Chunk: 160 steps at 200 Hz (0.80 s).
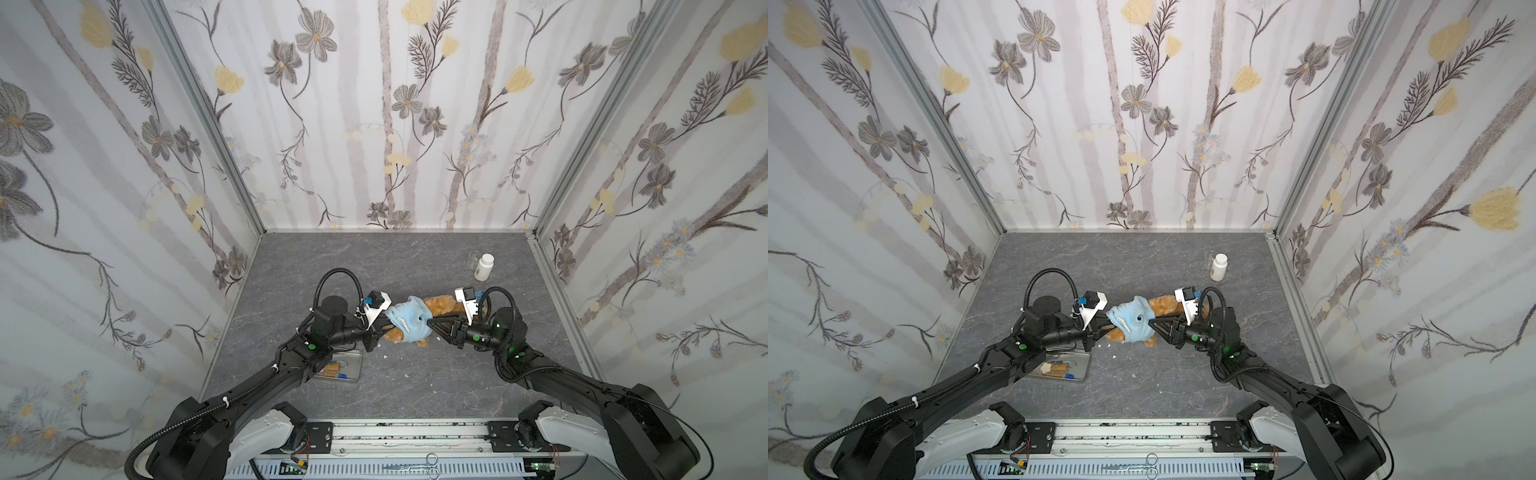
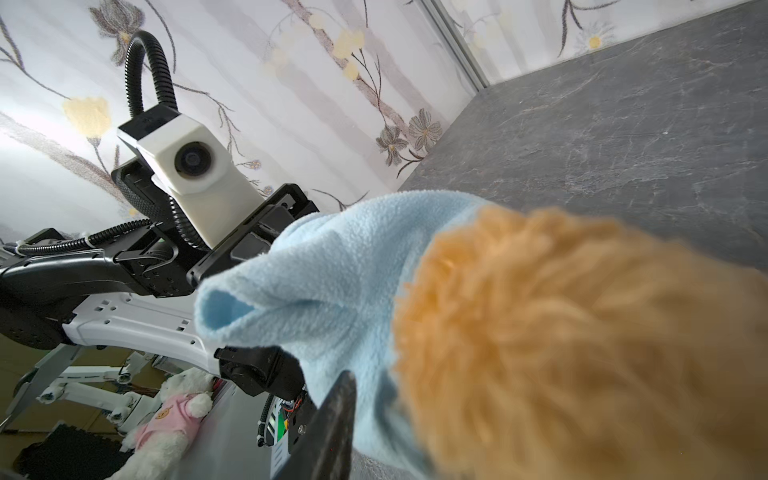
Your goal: Dress the teddy bear
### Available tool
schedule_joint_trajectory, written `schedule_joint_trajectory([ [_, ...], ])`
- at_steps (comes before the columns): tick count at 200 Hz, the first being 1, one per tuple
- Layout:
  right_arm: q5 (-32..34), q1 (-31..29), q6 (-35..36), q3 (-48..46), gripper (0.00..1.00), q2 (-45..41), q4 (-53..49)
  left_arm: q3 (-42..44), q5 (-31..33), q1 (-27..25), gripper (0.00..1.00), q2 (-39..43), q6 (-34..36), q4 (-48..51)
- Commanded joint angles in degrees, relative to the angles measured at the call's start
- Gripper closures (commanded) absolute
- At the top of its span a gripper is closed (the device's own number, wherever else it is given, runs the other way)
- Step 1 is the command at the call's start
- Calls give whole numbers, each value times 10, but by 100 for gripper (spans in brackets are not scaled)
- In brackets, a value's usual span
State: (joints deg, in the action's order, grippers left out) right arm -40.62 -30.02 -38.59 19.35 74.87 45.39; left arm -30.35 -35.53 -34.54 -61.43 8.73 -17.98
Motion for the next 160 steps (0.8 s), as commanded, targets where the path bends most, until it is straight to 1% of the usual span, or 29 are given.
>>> schedule_joint_trajectory([
  [1,28,-13,-38,12,74,18,76,-5,14,-6,100,3,37,4],
  [13,52,-24,-48,24,82,27,72,-4,26,-9,100,4,49,11],
  [19,72,-27,-49,29,90,28,58,-5,33,-12,100,6,57,13],
  [26,118,-26,-56,29,100,21,24,-5,47,-16,100,10,71,20],
  [38,214,-15,-63,18,100,-17,-57,-4,85,-31,100,21,114,47],
  [42,255,-13,-62,13,100,-33,-92,-2,103,-36,100,25,130,60],
  [49,350,-17,-60,4,100,-73,-146,5,134,-47,100,35,150,67],
  [57,439,-28,-64,-3,100,-110,-194,17,148,-54,100,49,168,68],
  [61,469,-31,-72,-8,100,-124,-210,21,150,-56,100,57,174,67],
  [76,542,-31,-94,-29,100,-157,-236,24,144,-60,100,71,171,60],
  [90,573,-29,-104,-52,100,-172,-229,27,131,-60,100,71,156,52],
  [104,590,-29,-115,-65,100,-175,-227,34,114,-59,100,73,125,28],
  [141,609,-24,-138,-101,100,-176,-219,56,85,-44,100,83,48,-38],
  [148,613,-17,-145,-107,100,-178,-224,60,74,-41,100,85,47,-38],
  [160,597,3,-147,-118,100,-183,-219,59,65,-42,100,87,73,-10],
])
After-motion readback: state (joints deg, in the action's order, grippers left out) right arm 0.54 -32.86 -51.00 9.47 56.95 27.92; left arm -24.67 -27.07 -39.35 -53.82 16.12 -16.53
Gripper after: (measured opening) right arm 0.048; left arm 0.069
